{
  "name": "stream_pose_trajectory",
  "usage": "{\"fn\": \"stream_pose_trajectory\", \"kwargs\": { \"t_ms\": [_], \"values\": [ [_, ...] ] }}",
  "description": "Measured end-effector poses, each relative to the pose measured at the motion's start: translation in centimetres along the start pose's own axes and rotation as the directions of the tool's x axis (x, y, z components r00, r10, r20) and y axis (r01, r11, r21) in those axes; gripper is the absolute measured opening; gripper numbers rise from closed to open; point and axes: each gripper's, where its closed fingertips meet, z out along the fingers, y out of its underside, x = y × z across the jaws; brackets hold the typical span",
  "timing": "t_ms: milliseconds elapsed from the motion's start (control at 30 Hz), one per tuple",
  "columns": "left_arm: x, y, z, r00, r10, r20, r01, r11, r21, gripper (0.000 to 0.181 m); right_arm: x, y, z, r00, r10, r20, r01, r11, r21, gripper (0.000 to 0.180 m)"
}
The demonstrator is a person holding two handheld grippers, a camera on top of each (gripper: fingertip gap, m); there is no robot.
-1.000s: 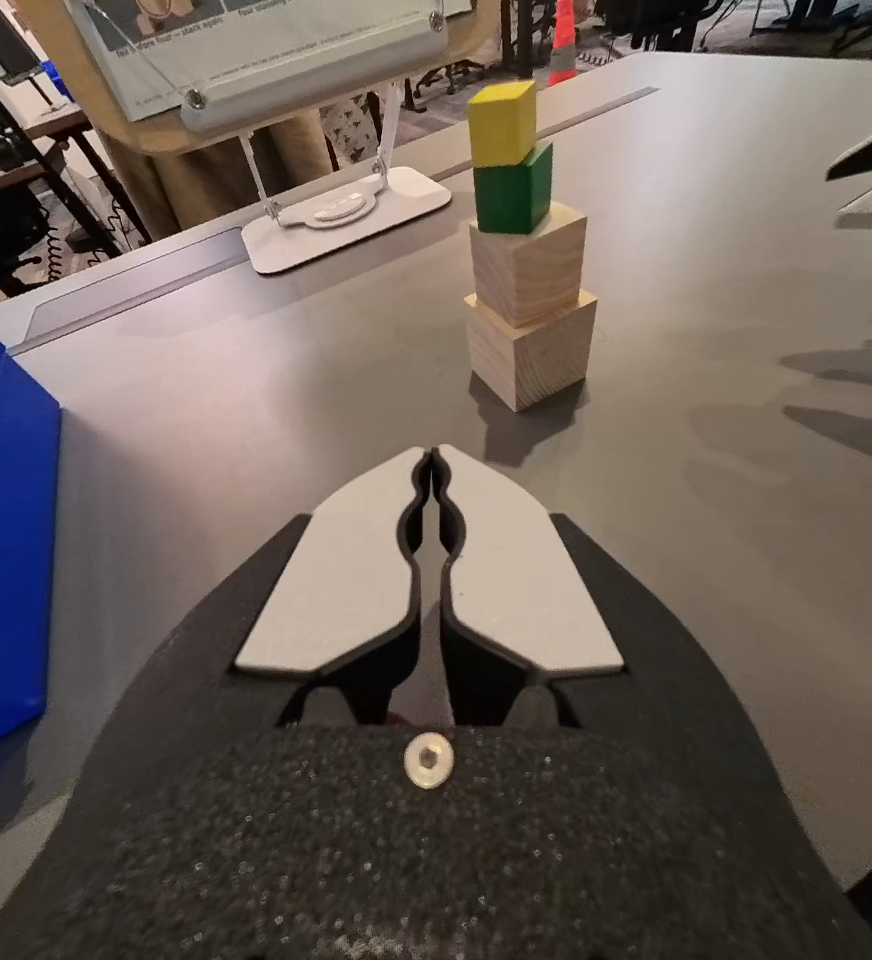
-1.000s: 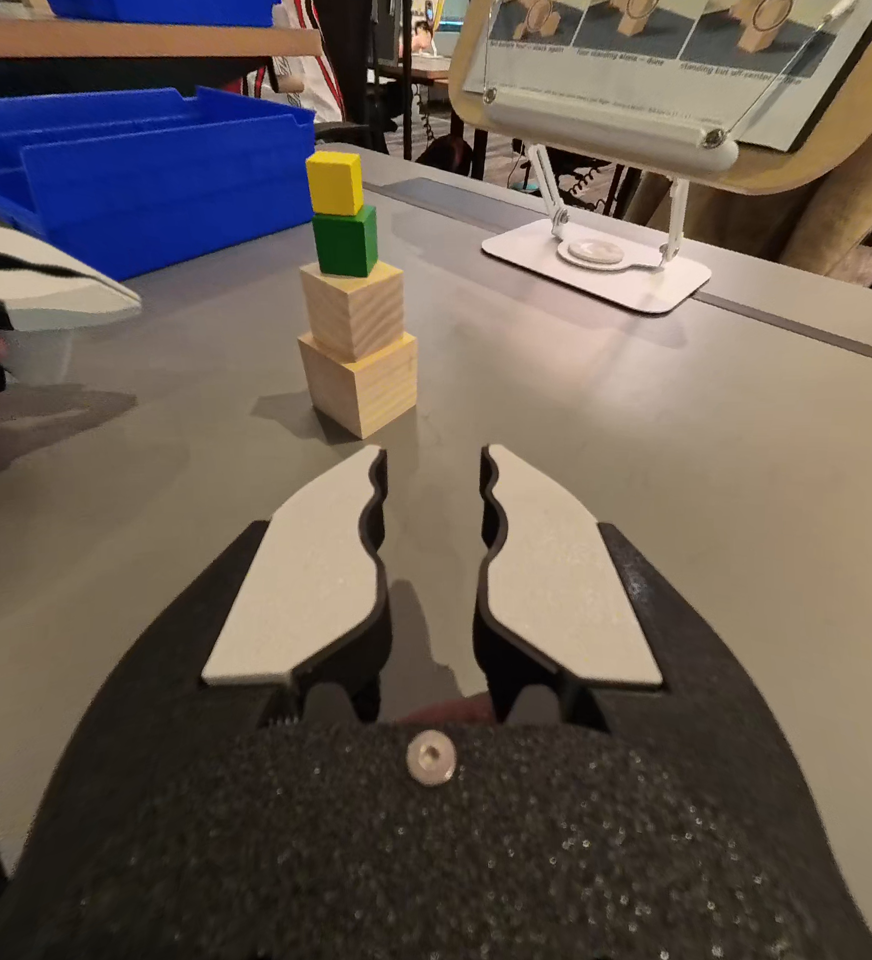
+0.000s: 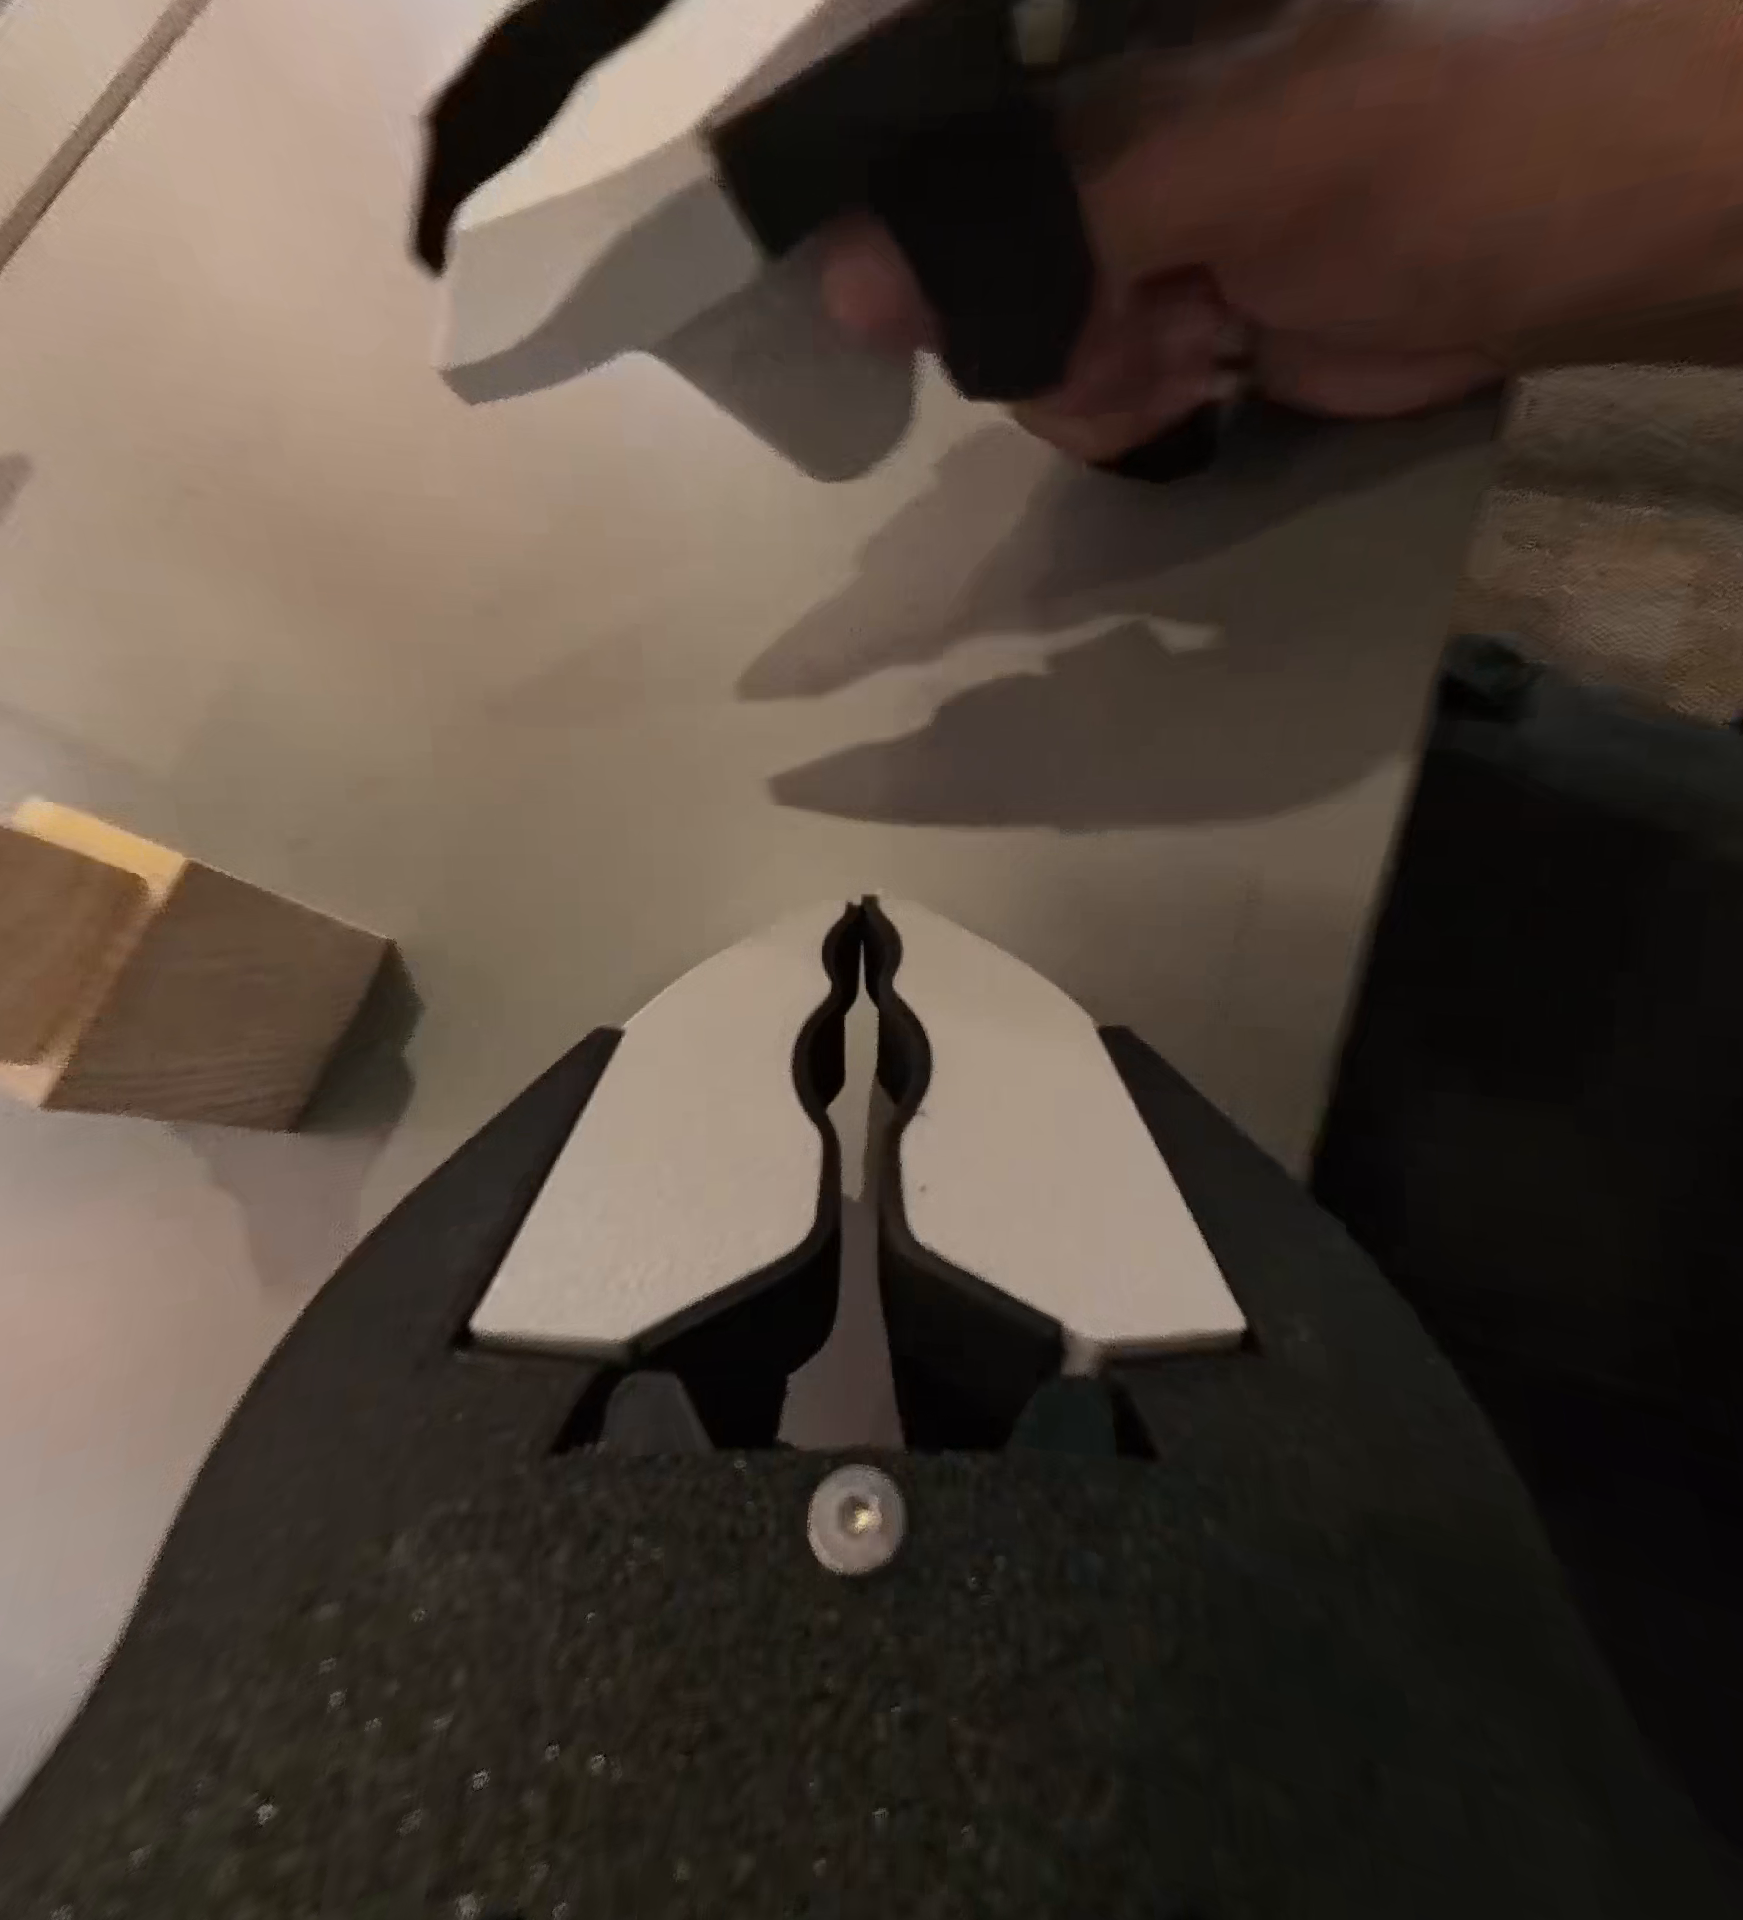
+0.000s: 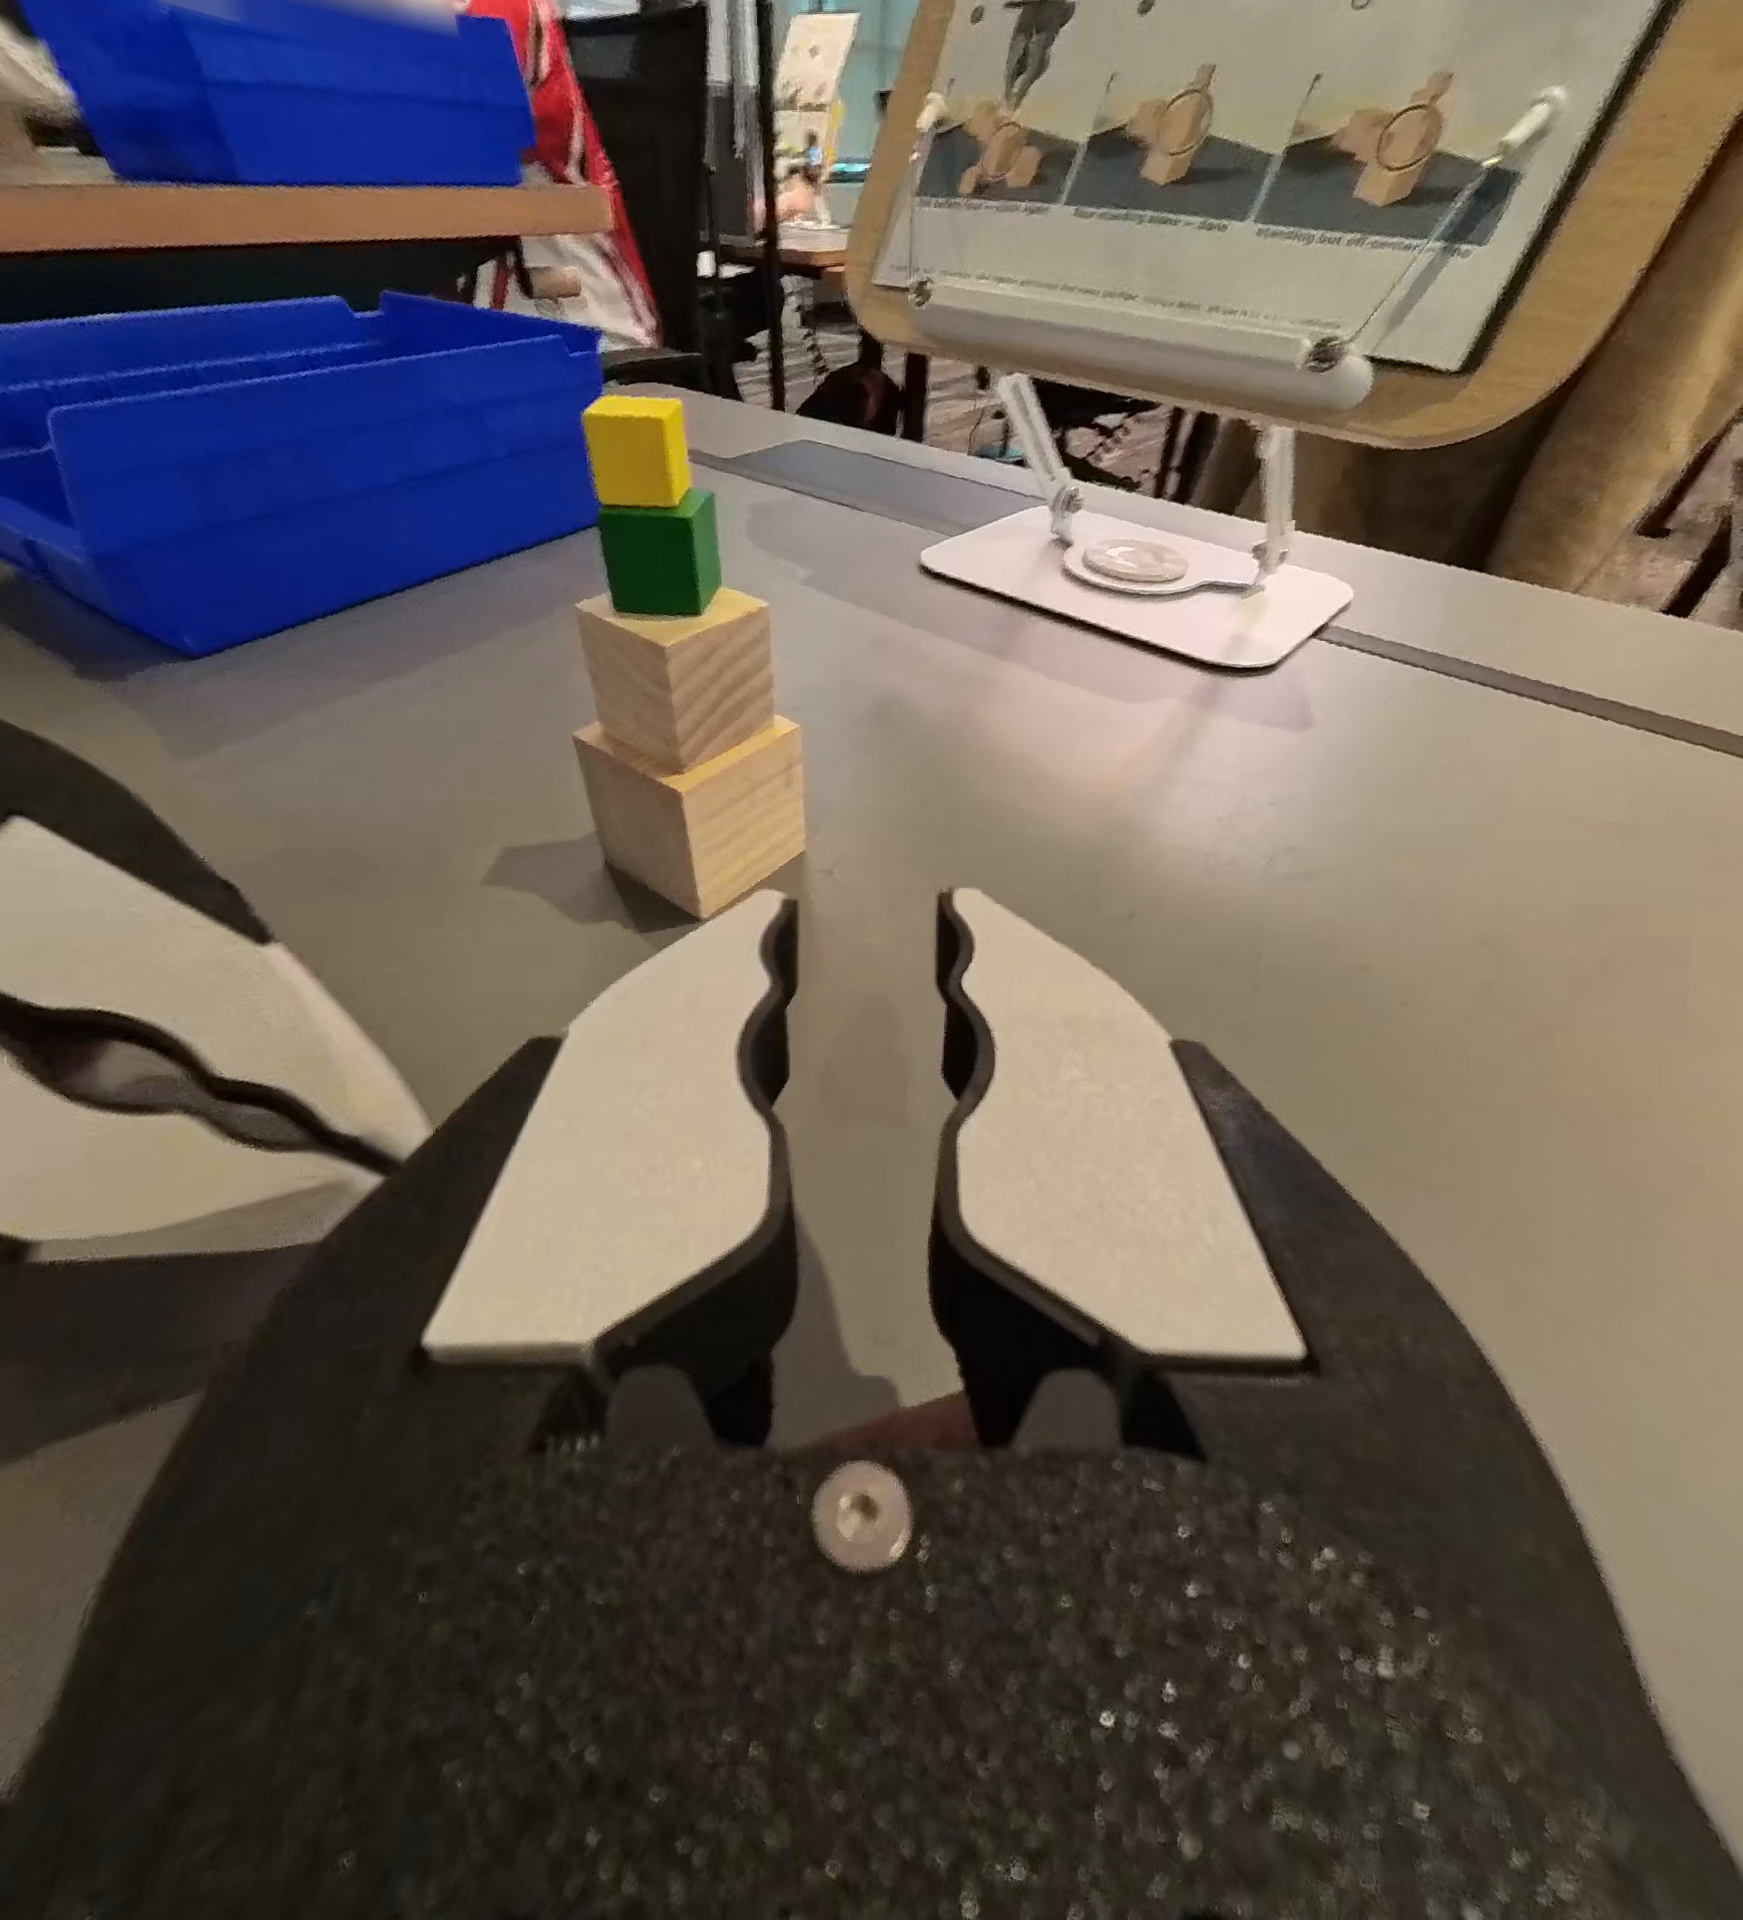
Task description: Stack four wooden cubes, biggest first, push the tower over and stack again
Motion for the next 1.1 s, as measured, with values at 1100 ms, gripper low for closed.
{"fn": "stream_pose_trajectory", "kwargs": {
  "t_ms": [1100],
  "values": [
    [-13.6,5.0,-8.5,0.721,-0.356,0.594,0.243,0.933,0.264,0.043,1.0,0.1,-0.2,0.986,-0.108,-0.127,0.106,0.994,-0.021,0.025]
  ]
}}
